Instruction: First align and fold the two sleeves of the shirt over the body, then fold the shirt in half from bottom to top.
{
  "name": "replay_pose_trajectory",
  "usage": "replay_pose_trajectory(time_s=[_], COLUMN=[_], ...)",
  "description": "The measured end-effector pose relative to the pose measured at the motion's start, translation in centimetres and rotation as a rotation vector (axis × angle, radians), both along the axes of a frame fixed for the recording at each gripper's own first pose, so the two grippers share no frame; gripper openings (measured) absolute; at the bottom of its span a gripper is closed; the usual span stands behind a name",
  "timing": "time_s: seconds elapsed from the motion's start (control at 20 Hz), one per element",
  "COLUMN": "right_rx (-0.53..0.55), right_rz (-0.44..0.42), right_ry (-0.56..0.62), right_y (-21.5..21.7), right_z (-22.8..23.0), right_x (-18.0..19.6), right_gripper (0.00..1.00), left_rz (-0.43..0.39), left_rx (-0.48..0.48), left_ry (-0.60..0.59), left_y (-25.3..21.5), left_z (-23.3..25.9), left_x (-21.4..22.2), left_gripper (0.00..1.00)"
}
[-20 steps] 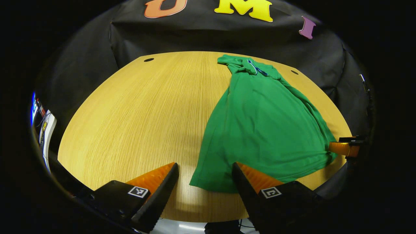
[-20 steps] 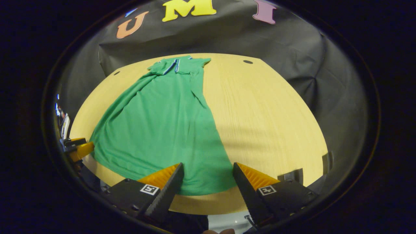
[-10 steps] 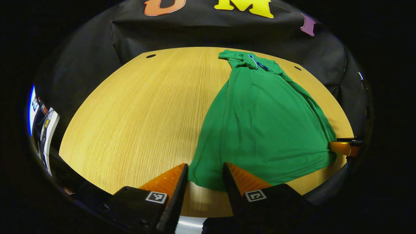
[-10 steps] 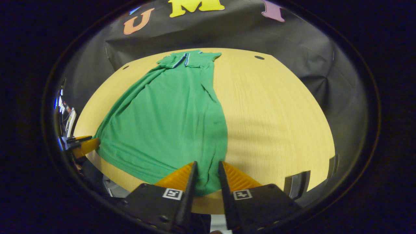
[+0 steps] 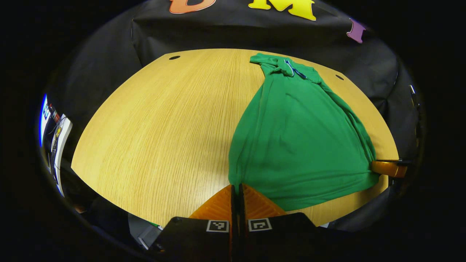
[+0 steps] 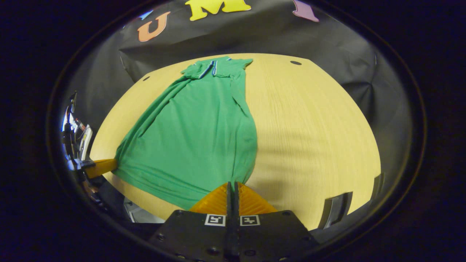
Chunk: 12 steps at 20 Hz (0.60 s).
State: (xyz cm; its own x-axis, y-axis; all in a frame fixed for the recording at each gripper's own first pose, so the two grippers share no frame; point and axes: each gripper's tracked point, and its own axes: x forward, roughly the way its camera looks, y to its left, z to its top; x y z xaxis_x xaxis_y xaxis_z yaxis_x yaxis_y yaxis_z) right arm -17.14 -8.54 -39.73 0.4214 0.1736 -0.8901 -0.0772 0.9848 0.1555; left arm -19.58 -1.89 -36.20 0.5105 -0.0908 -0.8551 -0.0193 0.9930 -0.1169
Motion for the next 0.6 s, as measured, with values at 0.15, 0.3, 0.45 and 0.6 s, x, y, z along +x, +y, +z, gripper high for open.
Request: replay_pose_trajectory(time_s=[0.15,0.3,0.45,0.6], right_rx=[0.018,0.018,0.021,0.036], right_rz=[-0.005,-0.008,-0.017,-0.032], right_ry=[-0.033,-0.085,-0.143,-0.192], right_y=[0.3,0.1,0.1,0.3], right_z=[1.7,3.9,6.0,8.0], right_x=[1.0,3.0,5.3,7.9], right_gripper=[0.0,0.0,0.0,0.0], left_rz=[-0.018,-0.025,-0.034,-0.047], left_rx=[-0.01,-0.029,-0.063,-0.066], left_ry=[-0.043,-0.093,-0.149,-0.22], left_y=[0.1,0.0,-0.4,-0.6], left_z=[2.0,4.2,6.3,8.6], left_x=[1.0,2.8,5.2,8.2], left_gripper=[0.06,0.06,0.06,0.06])
